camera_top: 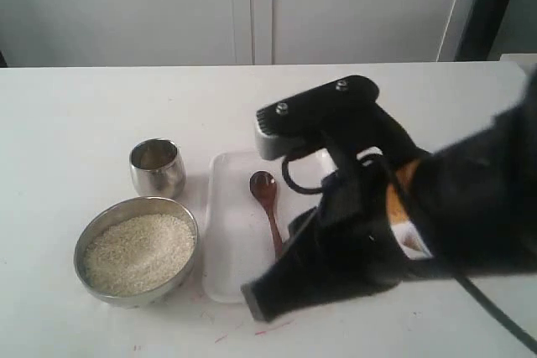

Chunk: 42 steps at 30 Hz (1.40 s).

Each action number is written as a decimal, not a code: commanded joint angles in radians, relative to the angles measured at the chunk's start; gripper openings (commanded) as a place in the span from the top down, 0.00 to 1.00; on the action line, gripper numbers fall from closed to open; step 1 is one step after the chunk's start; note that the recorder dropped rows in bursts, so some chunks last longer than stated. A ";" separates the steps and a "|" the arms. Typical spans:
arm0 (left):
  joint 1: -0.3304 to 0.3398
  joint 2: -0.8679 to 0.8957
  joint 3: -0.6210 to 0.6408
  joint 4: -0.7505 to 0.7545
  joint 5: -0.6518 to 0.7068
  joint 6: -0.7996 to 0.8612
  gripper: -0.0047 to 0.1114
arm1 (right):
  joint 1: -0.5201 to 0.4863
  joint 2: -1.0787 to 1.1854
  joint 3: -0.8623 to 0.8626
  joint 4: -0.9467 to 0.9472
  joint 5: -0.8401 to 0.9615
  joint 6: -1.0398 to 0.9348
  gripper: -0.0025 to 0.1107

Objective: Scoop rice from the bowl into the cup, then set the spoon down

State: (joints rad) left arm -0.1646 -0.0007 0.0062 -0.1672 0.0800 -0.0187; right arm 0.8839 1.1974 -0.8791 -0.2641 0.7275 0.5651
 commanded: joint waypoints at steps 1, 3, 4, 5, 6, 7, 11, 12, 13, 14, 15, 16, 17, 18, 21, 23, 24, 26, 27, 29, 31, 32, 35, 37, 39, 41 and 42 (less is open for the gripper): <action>-0.007 0.001 -0.006 -0.010 -0.004 0.000 0.84 | 0.087 -0.184 0.102 0.003 -0.073 -0.060 0.73; -0.007 0.001 -0.006 -0.010 -0.004 0.000 0.84 | 0.107 -0.258 0.135 0.003 -0.080 -0.065 0.73; -0.007 0.001 -0.006 -0.010 -0.004 0.000 0.84 | 0.116 -0.290 0.149 0.003 -0.078 -0.065 0.73; -0.007 0.001 -0.006 -0.010 -0.004 0.000 0.84 | 0.118 -0.320 0.161 0.003 -0.078 -0.065 0.73; -0.007 0.001 -0.006 -0.010 -0.004 0.000 0.84 | 0.122 -0.342 0.169 0.003 -0.080 -0.065 0.73; -0.007 0.001 -0.006 -0.010 -0.004 0.000 0.84 | 0.121 -0.365 0.177 0.006 -0.080 -0.065 0.73; -0.007 0.001 -0.006 -0.010 -0.004 0.000 0.84 | 0.121 -0.432 0.194 -0.018 -0.076 -0.068 0.74; -0.007 0.001 -0.006 -0.010 -0.004 0.000 0.84 | 0.121 -0.443 0.194 -0.033 -0.081 -0.068 0.74; -0.007 0.001 -0.006 -0.010 -0.004 0.000 0.84 | 0.121 -0.454 0.194 -0.049 -0.081 -0.066 0.74; -0.007 0.001 -0.006 -0.010 -0.004 0.000 0.84 | 0.121 -0.463 0.194 -0.046 -0.081 -0.066 0.74; -0.007 0.001 -0.006 -0.010 -0.004 0.000 0.84 | 0.121 -0.477 0.194 -0.044 -0.081 -0.066 0.74; -0.007 0.001 -0.006 -0.010 -0.004 0.000 0.84 | 0.121 -0.487 0.194 -0.054 -0.083 -0.066 0.74; -0.007 0.001 -0.006 -0.010 -0.004 0.000 0.84 | 0.121 -0.489 0.194 -0.080 -0.081 -0.074 0.74; -0.007 0.001 -0.006 -0.010 -0.004 0.000 0.84 | 0.121 -0.489 0.194 -0.148 -0.081 -0.095 0.74; -0.007 0.001 -0.006 -0.010 -0.004 0.000 0.84 | 0.121 -0.500 0.222 -0.332 -0.205 -0.146 0.74; -0.007 0.001 -0.006 -0.010 -0.004 0.000 0.84 | 0.106 -0.525 0.256 -0.423 -0.322 -0.146 0.74; -0.007 0.001 -0.006 -0.010 -0.004 0.000 0.84 | 0.094 -0.533 0.277 -0.440 -0.368 -0.144 0.74; -0.007 0.001 -0.006 -0.010 -0.004 0.000 0.84 | 0.035 -0.554 0.336 -0.454 -0.481 -0.092 0.74; -0.007 0.001 -0.006 -0.010 -0.004 0.000 0.84 | 0.003 -0.562 0.358 -0.454 -0.511 -0.057 0.74; -0.007 0.001 -0.006 -0.010 -0.004 0.000 0.84 | -0.069 -0.575 0.401 -0.451 -0.561 0.027 0.74; -0.007 0.001 -0.006 -0.010 -0.004 0.000 0.84 | -0.186 -0.602 0.480 -0.450 -0.693 0.088 0.74; -0.007 0.001 -0.006 -0.010 -0.004 0.000 0.84 | -0.228 -0.615 0.513 -0.450 -0.752 0.088 0.74; -0.007 0.001 -0.006 -0.010 -0.004 0.000 0.84 | -0.349 -0.664 0.610 -0.443 -0.894 0.097 0.74; -0.007 0.001 -0.006 -0.010 -0.004 0.000 0.84 | -0.426 -0.709 0.669 -0.438 -0.943 0.136 0.74; -0.007 0.001 -0.006 -0.010 -0.004 0.000 0.84 | -0.491 -0.756 0.714 -0.438 -0.946 0.201 0.74; -0.007 0.001 -0.006 -0.010 -0.004 0.000 0.84 | -0.556 -0.812 0.757 -0.438 -0.946 0.237 0.74; -0.007 0.001 -0.006 -0.010 -0.004 0.000 0.84 | -0.590 -0.839 0.777 -0.436 -0.948 0.257 0.74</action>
State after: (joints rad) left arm -0.1646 -0.0007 0.0062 -0.1672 0.0800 -0.0187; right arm 0.3739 0.4257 -0.1516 -0.6988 -0.1953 0.7634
